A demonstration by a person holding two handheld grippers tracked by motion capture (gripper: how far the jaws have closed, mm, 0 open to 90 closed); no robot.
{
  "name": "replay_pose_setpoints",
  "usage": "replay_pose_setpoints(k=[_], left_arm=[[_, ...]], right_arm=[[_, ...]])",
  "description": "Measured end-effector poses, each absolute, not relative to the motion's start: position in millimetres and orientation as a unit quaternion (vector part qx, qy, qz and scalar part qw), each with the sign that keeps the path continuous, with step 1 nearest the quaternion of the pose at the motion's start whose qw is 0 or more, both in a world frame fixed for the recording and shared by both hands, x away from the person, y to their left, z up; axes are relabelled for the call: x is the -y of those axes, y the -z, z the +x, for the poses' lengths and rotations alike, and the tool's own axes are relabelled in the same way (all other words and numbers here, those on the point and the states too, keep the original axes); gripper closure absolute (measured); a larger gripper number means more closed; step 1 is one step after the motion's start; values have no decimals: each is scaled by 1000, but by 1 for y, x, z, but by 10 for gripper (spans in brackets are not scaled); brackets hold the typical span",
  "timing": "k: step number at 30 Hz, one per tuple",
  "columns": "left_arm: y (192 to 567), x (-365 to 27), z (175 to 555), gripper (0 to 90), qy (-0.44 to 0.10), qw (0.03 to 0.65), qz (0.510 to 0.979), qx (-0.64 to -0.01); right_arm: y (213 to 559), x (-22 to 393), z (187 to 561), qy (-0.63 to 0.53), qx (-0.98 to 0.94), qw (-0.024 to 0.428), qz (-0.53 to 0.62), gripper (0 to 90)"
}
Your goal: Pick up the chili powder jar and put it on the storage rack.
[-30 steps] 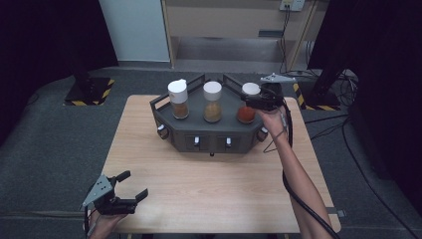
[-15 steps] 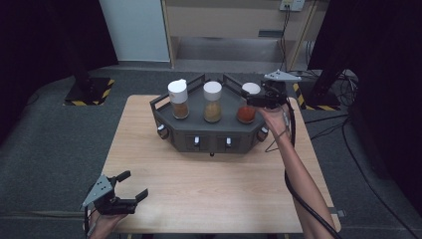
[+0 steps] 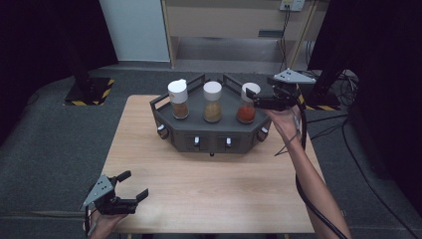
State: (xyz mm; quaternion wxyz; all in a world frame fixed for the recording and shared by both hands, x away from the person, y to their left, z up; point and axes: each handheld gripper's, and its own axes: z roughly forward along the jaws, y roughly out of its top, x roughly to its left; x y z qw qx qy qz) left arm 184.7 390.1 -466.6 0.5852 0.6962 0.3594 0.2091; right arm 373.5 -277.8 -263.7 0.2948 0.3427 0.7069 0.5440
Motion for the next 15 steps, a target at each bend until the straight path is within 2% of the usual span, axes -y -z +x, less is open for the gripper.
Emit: replay_pose_setpoints(k=[15], left_arm=[[467, -388, 185, 5, -209, 583, 698, -360]], right_arm=[[284, 307, 326, -560, -711, 276, 324, 84]])
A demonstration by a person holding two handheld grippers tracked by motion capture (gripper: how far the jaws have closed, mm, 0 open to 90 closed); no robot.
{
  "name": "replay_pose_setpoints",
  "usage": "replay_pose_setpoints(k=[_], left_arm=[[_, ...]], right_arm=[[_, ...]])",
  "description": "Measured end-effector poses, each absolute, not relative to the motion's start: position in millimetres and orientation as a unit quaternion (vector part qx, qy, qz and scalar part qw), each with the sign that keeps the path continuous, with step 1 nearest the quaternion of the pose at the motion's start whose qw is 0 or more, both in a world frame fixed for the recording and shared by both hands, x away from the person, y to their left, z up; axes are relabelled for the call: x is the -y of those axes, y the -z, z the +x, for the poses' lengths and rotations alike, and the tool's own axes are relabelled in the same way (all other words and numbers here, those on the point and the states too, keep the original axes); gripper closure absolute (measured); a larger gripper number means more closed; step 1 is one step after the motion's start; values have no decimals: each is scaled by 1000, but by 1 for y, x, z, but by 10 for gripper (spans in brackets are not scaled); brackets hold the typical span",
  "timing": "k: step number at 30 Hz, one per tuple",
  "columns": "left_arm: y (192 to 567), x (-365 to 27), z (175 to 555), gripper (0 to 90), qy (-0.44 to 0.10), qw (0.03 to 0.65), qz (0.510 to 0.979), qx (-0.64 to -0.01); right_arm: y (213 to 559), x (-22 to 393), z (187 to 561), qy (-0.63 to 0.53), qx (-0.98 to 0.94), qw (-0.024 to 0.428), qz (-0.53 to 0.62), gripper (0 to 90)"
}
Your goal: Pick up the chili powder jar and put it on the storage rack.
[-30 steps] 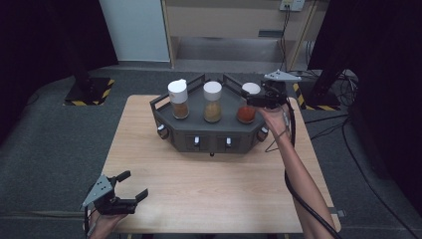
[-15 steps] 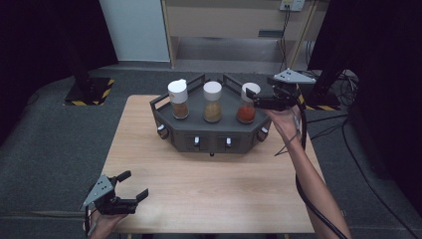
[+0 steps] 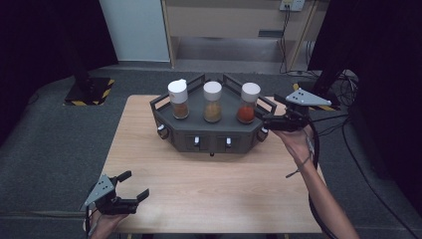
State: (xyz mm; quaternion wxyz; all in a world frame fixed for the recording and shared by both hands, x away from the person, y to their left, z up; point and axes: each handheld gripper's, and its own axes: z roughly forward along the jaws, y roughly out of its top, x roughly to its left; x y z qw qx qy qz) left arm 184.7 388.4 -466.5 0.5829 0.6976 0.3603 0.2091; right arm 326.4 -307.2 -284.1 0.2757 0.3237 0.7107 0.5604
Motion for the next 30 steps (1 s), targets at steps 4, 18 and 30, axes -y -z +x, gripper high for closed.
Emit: replay_pose_setpoints(k=[4, 18, 30], left_arm=[[467, -389, 185, 5, -209, 583, 698, -359], [467, -390, 184, 5, -209, 585, 697, -359], [468, -391, 184, 5, -209, 585, 696, -360]], right_arm=[[291, 312, 315, -566, -708, 273, 322, 80], [320, 332, 272, -569, -707, 269, 322, 79], [350, 359, 234, -573, -696, 264, 344, 78]])
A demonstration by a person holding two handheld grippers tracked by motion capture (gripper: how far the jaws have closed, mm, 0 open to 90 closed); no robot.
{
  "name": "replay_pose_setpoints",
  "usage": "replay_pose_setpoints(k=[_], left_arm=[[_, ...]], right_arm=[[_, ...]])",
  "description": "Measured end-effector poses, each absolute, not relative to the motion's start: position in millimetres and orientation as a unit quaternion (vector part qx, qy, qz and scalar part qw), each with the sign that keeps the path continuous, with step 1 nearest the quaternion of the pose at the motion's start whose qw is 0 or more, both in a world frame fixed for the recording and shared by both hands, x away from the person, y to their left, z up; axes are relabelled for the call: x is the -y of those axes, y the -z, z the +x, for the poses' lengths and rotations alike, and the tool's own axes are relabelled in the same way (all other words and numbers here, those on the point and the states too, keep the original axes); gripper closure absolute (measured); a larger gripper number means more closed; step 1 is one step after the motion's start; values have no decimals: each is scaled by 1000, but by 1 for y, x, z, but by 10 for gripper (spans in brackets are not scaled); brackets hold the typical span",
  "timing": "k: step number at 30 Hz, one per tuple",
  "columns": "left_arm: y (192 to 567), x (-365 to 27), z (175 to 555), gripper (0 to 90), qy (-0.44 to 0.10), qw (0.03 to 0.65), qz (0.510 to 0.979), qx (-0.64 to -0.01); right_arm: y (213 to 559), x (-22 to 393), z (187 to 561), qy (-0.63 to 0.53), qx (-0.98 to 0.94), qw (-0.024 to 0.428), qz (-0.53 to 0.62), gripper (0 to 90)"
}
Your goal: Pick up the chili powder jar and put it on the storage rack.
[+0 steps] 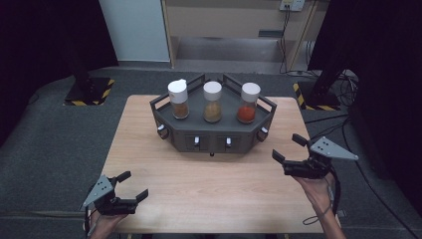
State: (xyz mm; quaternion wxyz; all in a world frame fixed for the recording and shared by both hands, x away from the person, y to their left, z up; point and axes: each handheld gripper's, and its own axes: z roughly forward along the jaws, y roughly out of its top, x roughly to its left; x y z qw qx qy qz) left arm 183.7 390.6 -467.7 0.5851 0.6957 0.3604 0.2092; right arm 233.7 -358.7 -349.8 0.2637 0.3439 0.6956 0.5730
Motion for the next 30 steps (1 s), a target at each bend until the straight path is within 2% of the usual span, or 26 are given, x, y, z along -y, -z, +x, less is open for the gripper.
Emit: replay_pose_setpoints(k=[14, 30], left_arm=[[467, -390, 184, 5, -210, 584, 696, -361], [467, -390, 184, 5, -210, 583, 698, -360]], right_arm=[[375, 373, 192, -558, -698, 277, 353, 78], [408, 383, 180, -553, -701, 266, 364, 77]])
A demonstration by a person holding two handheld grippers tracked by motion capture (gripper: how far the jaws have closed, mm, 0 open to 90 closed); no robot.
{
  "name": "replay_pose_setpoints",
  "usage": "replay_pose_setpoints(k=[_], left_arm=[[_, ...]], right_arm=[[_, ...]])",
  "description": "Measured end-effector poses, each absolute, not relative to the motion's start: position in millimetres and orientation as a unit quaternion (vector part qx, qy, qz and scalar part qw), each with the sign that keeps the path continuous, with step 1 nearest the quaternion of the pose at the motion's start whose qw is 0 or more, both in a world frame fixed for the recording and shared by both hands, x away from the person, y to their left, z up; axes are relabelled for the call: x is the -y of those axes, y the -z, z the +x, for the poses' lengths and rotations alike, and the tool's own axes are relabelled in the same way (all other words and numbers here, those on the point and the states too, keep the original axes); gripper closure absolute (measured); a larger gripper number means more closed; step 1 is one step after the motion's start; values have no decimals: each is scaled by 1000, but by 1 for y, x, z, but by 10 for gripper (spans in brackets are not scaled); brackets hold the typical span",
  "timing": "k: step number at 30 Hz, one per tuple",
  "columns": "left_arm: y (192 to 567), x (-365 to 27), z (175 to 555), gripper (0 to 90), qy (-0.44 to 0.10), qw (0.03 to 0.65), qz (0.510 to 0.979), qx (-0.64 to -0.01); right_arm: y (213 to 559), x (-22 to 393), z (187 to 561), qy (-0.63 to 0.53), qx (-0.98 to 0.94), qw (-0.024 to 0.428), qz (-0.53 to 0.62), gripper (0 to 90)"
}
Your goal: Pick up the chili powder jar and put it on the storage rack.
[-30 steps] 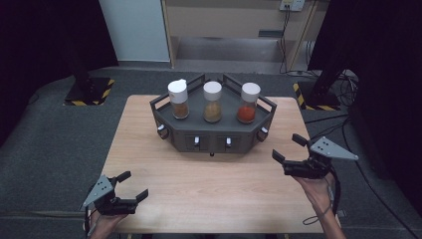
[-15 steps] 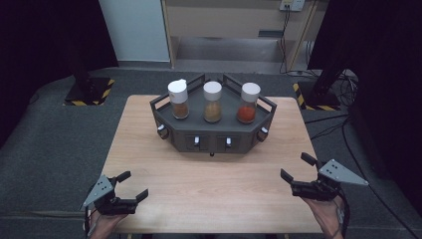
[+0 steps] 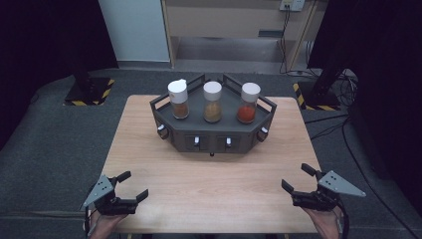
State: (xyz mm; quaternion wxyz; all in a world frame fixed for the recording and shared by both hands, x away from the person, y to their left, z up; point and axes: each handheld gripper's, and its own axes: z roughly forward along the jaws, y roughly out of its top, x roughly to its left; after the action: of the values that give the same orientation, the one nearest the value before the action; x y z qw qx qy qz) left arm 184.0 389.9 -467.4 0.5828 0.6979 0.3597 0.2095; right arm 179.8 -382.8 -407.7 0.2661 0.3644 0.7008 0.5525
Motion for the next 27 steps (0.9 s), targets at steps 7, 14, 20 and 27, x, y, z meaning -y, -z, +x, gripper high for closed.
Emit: replay_pose_setpoints(k=[7, 14, 20, 27], left_arm=[[467, -390, 184, 5, -210, 582, 699, -359], [467, -390, 184, 5, -210, 582, 700, -357], [467, -390, 184, 5, -209, 583, 701, -352], [467, -389, 185, 6, -208, 583, 703, -349]], right_arm=[[420, 384, 181, -553, -701, 260, 368, 77], [426, 384, 182, -552, -701, 257, 372, 77], [431, 386, 183, -553, -701, 258, 369, 77], [433, 386, 185, -552, -706, 253, 366, 74]])
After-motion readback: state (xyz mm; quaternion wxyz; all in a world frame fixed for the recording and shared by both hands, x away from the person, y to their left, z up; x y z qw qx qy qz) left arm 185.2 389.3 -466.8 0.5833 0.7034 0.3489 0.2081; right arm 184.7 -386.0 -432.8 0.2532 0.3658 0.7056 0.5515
